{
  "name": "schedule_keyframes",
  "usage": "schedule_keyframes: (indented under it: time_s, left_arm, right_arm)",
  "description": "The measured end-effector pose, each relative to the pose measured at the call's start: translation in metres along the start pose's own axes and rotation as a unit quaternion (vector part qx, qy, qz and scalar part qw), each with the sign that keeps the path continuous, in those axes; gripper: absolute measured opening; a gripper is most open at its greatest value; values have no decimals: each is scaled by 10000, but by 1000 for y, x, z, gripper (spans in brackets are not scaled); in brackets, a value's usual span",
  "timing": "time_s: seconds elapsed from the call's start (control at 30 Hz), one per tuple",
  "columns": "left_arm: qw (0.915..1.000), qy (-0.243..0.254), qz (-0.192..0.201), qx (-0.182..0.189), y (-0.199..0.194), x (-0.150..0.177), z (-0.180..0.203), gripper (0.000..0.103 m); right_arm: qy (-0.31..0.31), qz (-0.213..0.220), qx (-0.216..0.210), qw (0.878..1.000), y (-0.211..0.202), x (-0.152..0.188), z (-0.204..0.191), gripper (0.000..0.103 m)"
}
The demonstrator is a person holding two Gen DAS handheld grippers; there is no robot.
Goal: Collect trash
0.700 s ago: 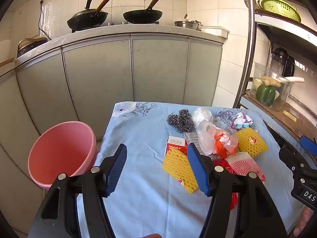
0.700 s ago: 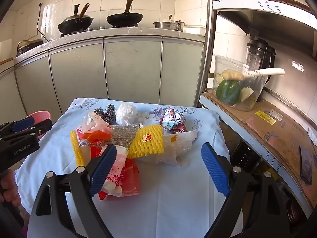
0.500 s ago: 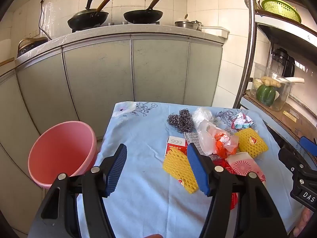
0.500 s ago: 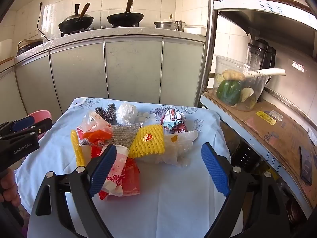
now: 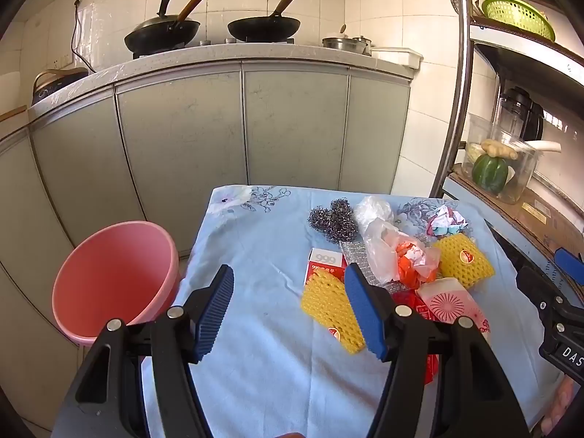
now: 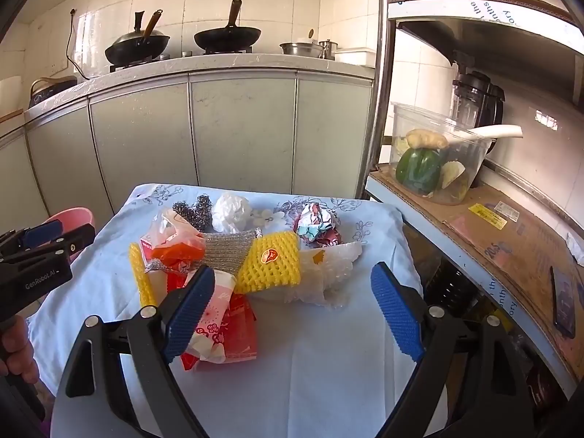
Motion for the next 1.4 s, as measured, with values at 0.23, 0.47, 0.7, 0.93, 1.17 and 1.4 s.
schedule_keyframes:
  time_s: [0.23, 0.47, 0.7, 0.93, 1.17, 1.4]
  left_arm:
    - [10000, 4, -5, -5, 0, 0, 0, 63]
    - [10000, 8, -7, -2, 0, 0, 0, 63]
    - [10000, 9, -10, -1, 0, 0, 0, 63]
    - [10000, 7, -25, -2, 0, 4, -4, 63]
    - [10000, -18, -57, 15, 6, 15, -9, 63]
    - [9998, -49, -72, 151, 8, 12, -8, 63]
  right_arm:
    - [47, 263, 78, 9996, -7, -4, 3, 88]
    - [33, 642, 238, 9976, -18, -13, 4, 88]
    - [100, 699, 316, 9970, -20, -14, 6, 88]
    - [140, 661, 322, 9972, -19, -12, 7, 88]
    - [211, 547, 308, 9978, -13, -9, 11, 88]
    - [285, 506, 334, 9978, -13, -7, 16, 88]
Point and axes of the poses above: each gripper's, at about its wrist camera, not at the fingertips, and y roughly the way its jaws point, z to its right, x to its underside, the point moved 3 cm from there along y, roughly the way its jaws point, and after that the axes turned 14 degrees about z, right-handed, at the moved point
